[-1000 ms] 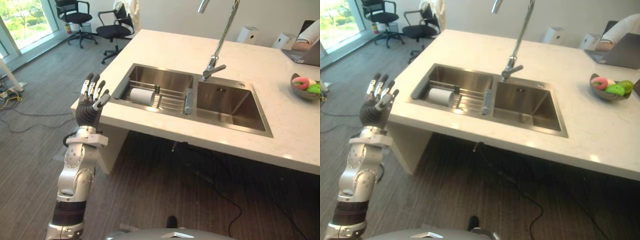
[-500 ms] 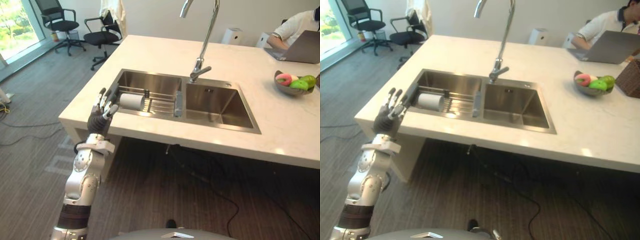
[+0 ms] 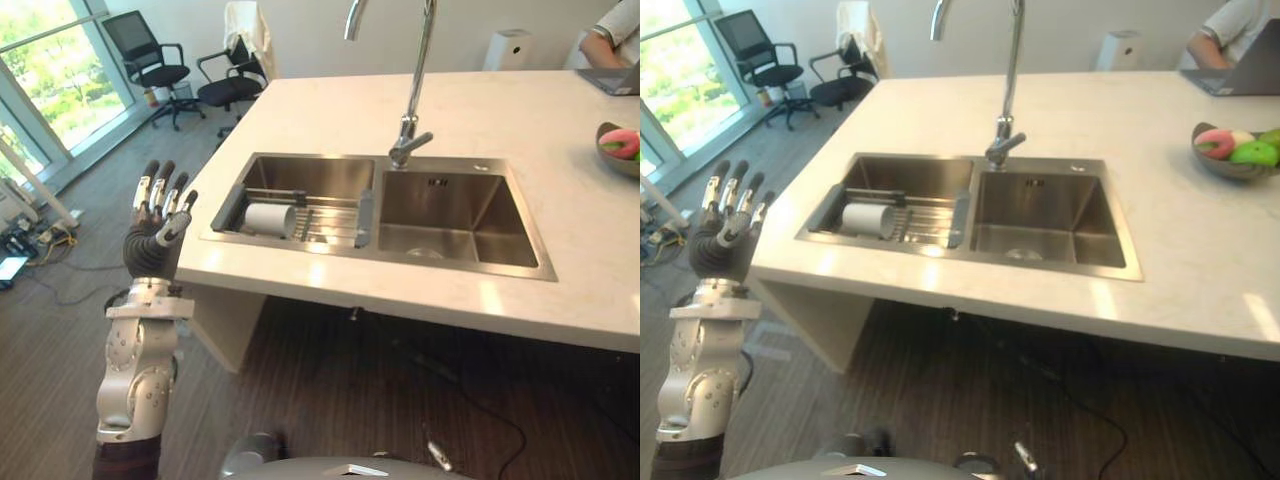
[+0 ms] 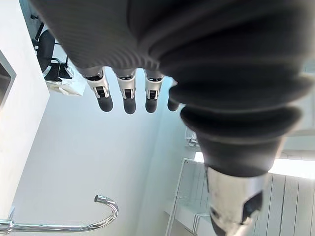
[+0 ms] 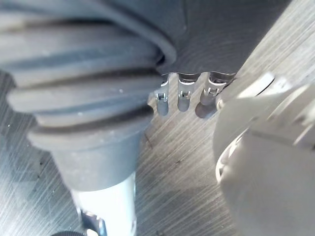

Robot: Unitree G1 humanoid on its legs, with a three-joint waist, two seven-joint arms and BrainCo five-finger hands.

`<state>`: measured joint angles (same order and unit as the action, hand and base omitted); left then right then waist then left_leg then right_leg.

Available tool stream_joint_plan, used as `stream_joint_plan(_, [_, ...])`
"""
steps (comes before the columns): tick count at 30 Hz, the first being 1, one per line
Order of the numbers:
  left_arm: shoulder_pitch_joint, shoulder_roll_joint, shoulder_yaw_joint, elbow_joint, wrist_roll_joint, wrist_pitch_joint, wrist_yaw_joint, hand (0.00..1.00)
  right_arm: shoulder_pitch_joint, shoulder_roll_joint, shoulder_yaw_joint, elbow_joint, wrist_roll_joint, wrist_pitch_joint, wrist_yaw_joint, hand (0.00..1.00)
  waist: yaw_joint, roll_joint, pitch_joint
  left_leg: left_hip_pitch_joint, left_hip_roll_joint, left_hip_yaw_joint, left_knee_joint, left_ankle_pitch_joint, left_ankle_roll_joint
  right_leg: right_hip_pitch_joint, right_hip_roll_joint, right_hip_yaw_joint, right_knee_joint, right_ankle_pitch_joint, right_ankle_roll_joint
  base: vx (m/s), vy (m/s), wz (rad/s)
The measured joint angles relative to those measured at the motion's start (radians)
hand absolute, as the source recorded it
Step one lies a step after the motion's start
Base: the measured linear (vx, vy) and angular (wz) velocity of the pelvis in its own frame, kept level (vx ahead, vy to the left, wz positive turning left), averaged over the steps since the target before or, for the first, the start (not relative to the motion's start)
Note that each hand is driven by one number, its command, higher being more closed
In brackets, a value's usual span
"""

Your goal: Walk over to the sink, pick up the cup, carry it to the dishwasher, place the cup inside the dishwasher, then close the dishwasher door

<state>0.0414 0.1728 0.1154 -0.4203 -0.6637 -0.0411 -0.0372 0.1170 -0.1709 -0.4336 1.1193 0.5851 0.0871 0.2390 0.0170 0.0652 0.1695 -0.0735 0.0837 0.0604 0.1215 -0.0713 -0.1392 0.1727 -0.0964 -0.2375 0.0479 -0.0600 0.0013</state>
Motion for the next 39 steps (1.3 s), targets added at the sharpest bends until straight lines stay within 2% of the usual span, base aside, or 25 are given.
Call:
stream_joint_plan(2, [0.001, 0.0, -0.001, 0.001, 0.0, 0.0, 0.006, 0.0, -0.014, -0.009, -0.002, 0.0, 0.0, 0.004, 0.0, 0.0, 0.007, 0.017, 0.002, 0.012, 0.018, -0.004, -0.012, 0.026, -0.004, 0.024, 0.011, 0.018, 0.002, -0.015, 0.026, 0.21, 0.16, -0.35])
stream_joint_plan(3, [0.001, 0.0, -0.001, 0.002, -0.001, 0.0, 0.007, 0.0, -0.013, -0.01, -0.002, 0.0, 0.002, 0.005, 0.0, 0.0, 0.008, 0.025, 0.002, 0.036, 0.024, -0.005, -0.024, 0.029, 0.006, 0.037, 0.017, 0.031, 0.004, -0.024, 0.04, 0.3, 0.274, -0.48])
stream_joint_plan(4, [0.001, -0.001, 0.0, 0.003, -0.002, -0.001, 0.007, 0.0, -0.013, -0.021, 0.0, -0.001, 0.002, 0.008, 0.0, 0.0, 0.009, 0.045, -0.002, 0.065, 0.032, -0.01, -0.032, 0.034, 0.026, 0.044, 0.029, 0.05, 0.011, -0.037, 0.059, 0.28, 0.27, -0.57])
stream_joint_plan(5, [0.001, 0.001, 0.005, 0.007, -0.002, -0.002, 0.007, 0.0, -0.013, -0.019, 0.002, -0.001, 0.002, 0.009, 0.001, 0.0, 0.01, 0.04, -0.002, 0.064, 0.027, 0.001, -0.015, 0.061, 0.033, 0.044, 0.02, 0.068, 0.015, -0.045, 0.072, 0.27, 0.283, -0.65])
stream_joint_plan(6, [0.001, 0.005, 0.007, 0.011, -0.003, -0.002, 0.007, 0.0, -0.005, -0.011, 0.002, 0.0, 0.001, 0.014, 0.0, 0.0, 0.014, 0.035, -0.009, 0.062, 0.01, 0.013, 0.005, 0.063, 0.038, 0.047, -0.002, 0.07, 0.013, -0.049, 0.088, 0.25, 0.276, -0.53])
stream_joint_plan(8, [-0.01, 0.006, 0.001, 0.025, -0.003, -0.001, 0.002, 0.0, 0.015, 0.015, -0.002, 0.009, -0.004, 0.031, 0.0, 0.0, 0.009, -0.022, -0.018, 0.089, -0.053, 0.036, -0.005, 0.058, 0.073, 0.059, -0.076, 0.068, 0.04, -0.072, 0.137, 0.29, 0.269, -0.2])
stream_joint_plan(9, [-0.013, 0.007, 0.001, 0.028, -0.003, -0.001, 0.002, 0.0, 0.025, 0.021, -0.004, 0.012, -0.005, 0.032, 0.0, 0.0, 0.009, -0.033, -0.021, 0.097, -0.068, 0.043, -0.008, 0.054, 0.085, 0.059, -0.093, 0.066, 0.065, -0.086, 0.149, 0.29, 0.18, -0.05])
stream_joint_plan(10, [-0.024, 0.007, 0.0, 0.043, -0.003, 0.002, -0.003, 0.0, 0.042, 0.031, -0.025, 0.021, -0.004, 0.031, 0.0, 0.0, 0.012, -0.041, -0.024, 0.116, -0.092, 0.05, -0.008, 0.045, 0.118, 0.048, -0.121, 0.057, 0.133, -0.116, 0.158, 0.25, 0.146, 0.03])
stream_joint_plan(12, [-0.028, 0.007, -0.01, 0.061, -0.002, 0.019, -0.026, 0.0, 0.073, 0.046, -0.066, 0.029, -0.004, 0.02, -0.001, 0.0, 0.003, -0.029, -0.034, 0.139, -0.109, 0.039, -0.006, 0.01, 0.141, -0.006, -0.155, 0.029, 0.322, -0.14, 0.152, 0.22, 0.129, 0.2])
stream_joint_plan(13, [-0.034, 0.013, -0.025, 0.061, -0.001, 0.023, -0.045, 0.0, 0.087, 0.049, -0.093, 0.022, -0.003, 0.0, -0.002, 0.0, -0.006, -0.025, -0.04, 0.155, -0.118, 0.022, -0.007, -0.006, 0.143, -0.07, -0.179, 0.027, 0.469, -0.126, 0.144, 0.19, 0.091, 0.28])
stream_joint_plan(15, [-0.06, 0.037, -0.04, 0.06, -0.001, 0.031, -0.063, 0.0, 0.092, 0.055, -0.103, 0.019, -0.004, -0.005, -0.004, 0.0, -0.003, -0.03, -0.035, 0.224, -0.125, 0.017, -0.044, -0.006, 0.143, -0.125, -0.216, 0.03, 0.634, -0.097, 0.135, 0.34, 0.005, 0.11])
stream_joint_plan(16, [-0.061, 0.053, -0.045, 0.06, 0.001, 0.036, -0.063, 0.0, 0.093, 0.072, -0.109, 0.017, -0.003, -0.005, -0.003, 0.0, -0.005, -0.021, -0.042, 0.244, -0.117, 0.02, -0.061, -0.008, 0.148, -0.153, -0.229, 0.022, 0.677, -0.149, 0.121, 0.37, -0.111, -0.08])
stream_joint_plan(17, [-0.064, 0.057, -0.045, 0.06, 0.001, 0.036, -0.063, 0.0, 0.091, 0.083, -0.109, 0.013, -0.003, -0.005, -0.003, 0.0, -0.004, -0.023, -0.049, 0.246, -0.108, 0.022, -0.068, -0.018, 0.145, -0.179, -0.227, 0.009, 0.674, -0.18, 0.111, 0.26, -0.149, -0.18])
stream_joint_plan(18, [-0.081, 0.063, -0.049, 0.062, 0.001, 0.037, -0.062, 0.0, 0.074, 0.106, -0.112, 0.013, -0.003, -0.008, -0.003, 0.0, -0.007, -0.02, -0.047, 0.247, -0.081, 0.024, -0.07, -0.033, 0.135, -0.231, -0.2, 0.002, 0.642, -0.219, 0.1, 0.24, -0.192, -0.1])
stream_joint_plan(19, [-0.098, 0.07, -0.056, 0.08, 0.001, 0.037, -0.064, 0.0, 0.064, 0.118, -0.12, 0.011, -0.004, -0.013, -0.001, 0.0, -0.018, -0.019, -0.048, 0.247, -0.047, 0.028, -0.055, -0.031, 0.106, -0.263, -0.154, 0.01, 0.536, -0.218, 0.102, 0.25, -0.181, -0.04])
stream_joint_plan(20, [-0.107, 0.08, -0.06, 0.086, 0.001, 0.038, -0.064, 0.0, 0.064, 0.127, -0.116, 0.002, -0.005, -0.014, -0.001, 0.0, -0.018, -0.042, -0.051, 0.245, -0.051, 0.022, -0.039, -0.041, 0.095, -0.269, -0.138, 0.002, 0.449, -0.149, 0.086, 0.31, -0.243, -0.06])
stream_joint_plan(21, [-0.111, 0.094, -0.056, 0.089, 0.002, 0.038, -0.069, 0.0, 0.065, 0.143, -0.087, 0.0, -0.005, -0.016, -0.002, 0.0, -0.018, -0.083, -0.046, 0.248, -0.062, 0.007, -0.009, -0.062, 0.077, -0.274, -0.139, 0.005, 0.384, -0.088, 0.094, 0.26, -0.251, -0.2])
stream_joint_plan(22, [-0.108, 0.063, -0.064, 0.093, 0.012, 0.04, -0.076, 0.0, 0.064, 0.125, -0.055, -0.004, 0.0, -0.015, -0.005, 0.0, -0.019, -0.049, -0.05, 0.232, -0.017, 0.012, 0.026, -0.075, 0.066, -0.246, -0.099, -0.003, 0.338, -0.075, 0.078, 0.26, -0.257, -0.29])
stream_joint_plan(25, [-0.111, 0.027, -0.088, 0.079, 0.03, 0.042, -0.099, 0.0, 0.068, 0.093, -0.032, -0.003, 0.006, 0.009, -0.008, 0.0, -0.011, -0.014, -0.068, 0.225, 0.04, 0.025, 0.054, -0.078, 0.063, -0.188, -0.025, -0.015, 0.212, -0.042, 0.056, 0.21, -0.201, -0.26])
stream_joint_plan(26, [-0.112, 0.026, -0.088, 0.079, 0.04, 0.048, -0.104, 0.0, 0.069, 0.093, -0.033, -0.004, 0.012, 0.015, -0.007, 0.0, -0.011, -0.011, -0.072, 0.236, 0.055, 0.028, 0.054, -0.077, 0.062, -0.167, -0.005, -0.015, 0.181, -0.036, 0.048, 0.14, -0.142, -0.21])
stream_joint_plan(31, [-0.114, 0.024, -0.125, 0.08, 0.061, 0.064, -0.121, 0.0, 0.073, 0.094, -0.123, -0.002, 0.169, 0.034, -0.033, 0.0, 0.01, -0.005, -0.094, 0.236, 0.062, 0.052, 0.041, -0.068, 0.062, -0.144, 0.018, 0.0, 0.084, 0.007, 0.051, 0.05, -0.036, -0.15])
stream_joint_plan(36, [-0.117, 0.03, -0.12, 0.091, 0.12, 0.06, -0.105, 0.0, 0.089, 0.106, -0.201, -0.002, 0.166, 0.032, -0.025, 0.0, 0.021, -0.019, -0.104, 0.212, 0.034, 0.047, 0.028, -0.055, 0.064, -0.12, 0.003, -0.007, -0.025, 0.079, 0.069, -0.04, 0.056, 0.04])
stream_joint_plan(39, [-0.117, 0.047, -0.116, 0.121, 0.214, 0.031, -0.1, 0.0, 0.096, 0.104, -0.217, -0.002, 0.158, 0.029, 0.001, 0.0, 0.03, -0.023, -0.107, 0.21, 0.024, 0.037, -0.006, -0.053, 0.066, -0.105, -0.004, -0.026, -0.091, 0.116, 0.075, -0.09, 0.064, 0.16])
